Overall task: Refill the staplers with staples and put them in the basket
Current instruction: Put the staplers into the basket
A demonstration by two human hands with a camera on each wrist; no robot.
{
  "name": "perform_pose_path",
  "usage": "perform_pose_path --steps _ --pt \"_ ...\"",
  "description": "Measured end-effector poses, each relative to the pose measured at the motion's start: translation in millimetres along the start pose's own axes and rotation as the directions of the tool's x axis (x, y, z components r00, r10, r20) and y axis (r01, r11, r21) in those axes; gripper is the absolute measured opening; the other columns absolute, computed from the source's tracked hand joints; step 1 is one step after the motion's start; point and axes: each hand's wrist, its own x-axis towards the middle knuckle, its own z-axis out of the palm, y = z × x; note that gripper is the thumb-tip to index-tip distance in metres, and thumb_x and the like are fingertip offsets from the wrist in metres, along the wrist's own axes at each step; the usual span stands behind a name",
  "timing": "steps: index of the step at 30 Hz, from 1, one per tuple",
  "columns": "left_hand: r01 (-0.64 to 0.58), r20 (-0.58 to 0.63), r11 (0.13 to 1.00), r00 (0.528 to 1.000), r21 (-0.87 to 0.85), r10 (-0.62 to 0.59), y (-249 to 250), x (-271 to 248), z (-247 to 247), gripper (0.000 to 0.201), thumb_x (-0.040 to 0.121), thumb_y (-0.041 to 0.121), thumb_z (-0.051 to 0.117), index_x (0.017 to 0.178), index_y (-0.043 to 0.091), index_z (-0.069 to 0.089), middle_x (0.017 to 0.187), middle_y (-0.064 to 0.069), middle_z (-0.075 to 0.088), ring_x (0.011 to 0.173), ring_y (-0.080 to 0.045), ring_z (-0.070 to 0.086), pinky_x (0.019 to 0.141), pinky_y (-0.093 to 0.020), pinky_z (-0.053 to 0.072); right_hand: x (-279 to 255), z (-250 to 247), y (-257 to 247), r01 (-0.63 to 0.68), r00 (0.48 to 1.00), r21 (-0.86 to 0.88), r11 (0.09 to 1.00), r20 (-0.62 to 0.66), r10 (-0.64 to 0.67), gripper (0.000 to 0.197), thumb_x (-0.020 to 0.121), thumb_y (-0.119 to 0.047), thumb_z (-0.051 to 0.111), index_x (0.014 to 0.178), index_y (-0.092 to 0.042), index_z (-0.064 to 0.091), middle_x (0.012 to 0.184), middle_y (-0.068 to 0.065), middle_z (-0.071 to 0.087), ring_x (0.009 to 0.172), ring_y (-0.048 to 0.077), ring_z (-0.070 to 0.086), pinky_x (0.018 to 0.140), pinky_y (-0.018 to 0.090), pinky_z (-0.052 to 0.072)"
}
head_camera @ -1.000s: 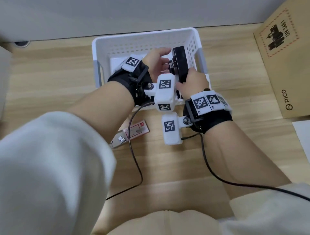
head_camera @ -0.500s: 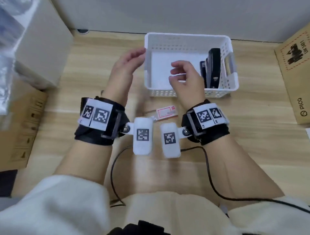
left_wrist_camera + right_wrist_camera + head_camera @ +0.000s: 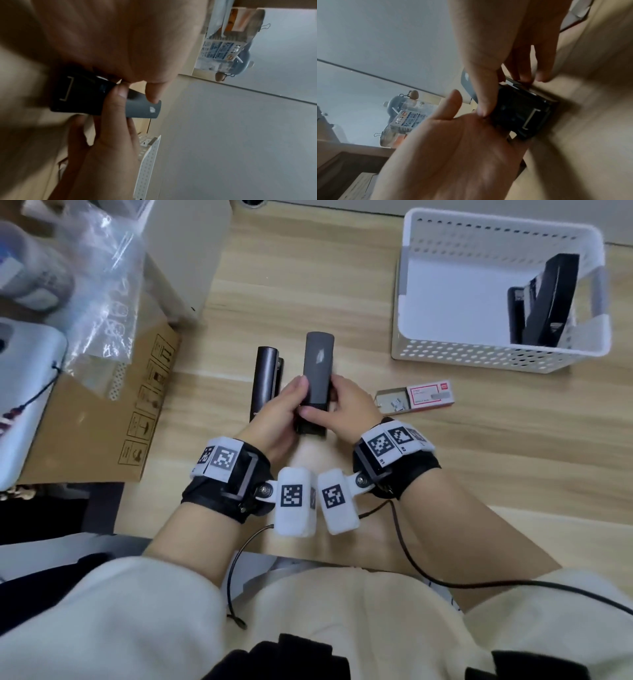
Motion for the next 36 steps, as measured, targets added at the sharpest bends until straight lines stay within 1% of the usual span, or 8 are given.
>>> perform_pose_path --steps 5,8,11,15,19,25,32,36 --pt "-0.005 0.055 0.997 0.998 0.074 0.001 15.8 -2.7 5.8 0.039 0.099 0.036 0.026 0.121 0.014 0.049 0.099 -0.004 0.061 0.072 -0.003 0.067 0.058 -0.015 0.052 -0.7 -0.3 -3.2 -0.039 0.998 0.117 0.992 -0.048 0.045 0.056 0.066 -0.033 0.074 0.118 -0.020 0.057 0.110 0.004 0.068 0.101 0.022 0.064 0.093 0.042 0.049" --pt "-0.039 0.073 0.996 0.997 0.078 0.034 20.5 -3.3 13.0 0.046 0.098 0.042 0.029 0.128 0.012 0.045 0.106 -0.004 0.059 0.084 -0.006 0.066 0.066 -0.019 0.054 -0.1 -4.1 -5.6 0.002 0.997 0.177 0.984 -0.079 0.012 0.058 0.063 -0.036 0.067 0.117 -0.020 0.057 0.104 0.003 0.070 0.099 0.024 0.065 0.091 0.045 0.050" --pt "-0.086 0.055 0.990 0.995 0.112 0.080 21.3 -0.1 24.2 0.059 0.088 0.046 0.040 0.134 0.009 0.038 0.106 -0.007 0.054 0.093 -0.014 0.059 0.076 -0.025 0.055 -0.7 -12.3 -3.0 0.005 0.997 0.213 0.977 -0.074 0.011 0.046 0.077 -0.016 0.070 0.121 -0.014 0.055 0.096 -0.001 0.065 0.094 0.020 0.063 0.087 0.037 0.051" --pt "-0.140 0.145 0.973 0.983 0.186 0.113 35.4 -3.5 41.2 0.065 0.085 0.048 0.035 0.135 0.006 0.037 0.106 -0.008 0.057 0.092 -0.013 0.061 0.074 -0.026 0.055 -6.1 -31.3 -1.0 0.020 0.998 0.371 0.928 -0.056 0.001 0.043 0.081 -0.006 0.067 0.121 -0.013 0.053 0.097 0.000 0.065 0.083 0.007 0.062 0.073 0.024 0.050" --pt "-0.305 0.273 0.920 0.933 0.248 0.235 67.2 -16.9 74.9 0.058 0.093 0.041 0.023 0.136 0.003 0.034 0.103 -0.003 0.061 0.091 -0.007 0.063 0.071 -0.023 0.053 -16.4 -77.3 -19.2 0.140 0.988 0.492 0.859 -0.131 -0.085 0.047 0.082 0.003 0.064 0.125 -0.010 0.050 0.088 -0.010 0.063 0.073 -0.011 0.061 0.064 0.008 0.047" --pt "-0.488 0.460 0.817 0.827 0.306 0.323 106.1 -1.5 149.9 0.056 0.098 0.037 0.011 0.131 0.003 0.041 0.104 -0.010 0.056 0.092 -0.015 0.056 0.077 -0.027 0.047 -24.3 -165.8 -22.0 0.339 0.920 0.452 0.825 -0.343 -0.190 0.050 0.082 0.002 0.064 0.129 -0.007 0.047 0.092 -0.012 0.064 0.082 -0.008 0.062 0.073 0.012 0.049" --pt "-0.343 0.477 0.893 0.861 0.293 0.175 90.0 88.0 226.7 0.056 0.099 0.041 0.007 0.106 0.015 0.056 0.094 -0.005 0.059 0.078 -0.009 0.059 0.065 -0.017 0.049 4.6 -241.1 48.0 0.229 0.921 0.434 0.871 -0.387 -0.049 0.047 0.081 0.004 0.060 0.126 -0.009 0.049 0.097 0.000 0.066 0.087 0.006 0.065 0.076 0.022 0.053" --pt "-0.147 0.450 0.960 0.893 0.240 0.024 75.3 129.1 237.1 0.063 0.098 0.047 0.007 0.127 0.006 0.044 0.101 -0.011 0.057 0.082 -0.012 0.062 0.066 -0.022 0.053 29.4 -248.7 90.5 0.101 0.944 0.455 0.885 -0.324 0.059 0.047 0.083 0.007 0.058 0.127 -0.008 0.048 0.099 0.004 0.065 0.090 0.011 0.064 0.086 0.031 0.054"
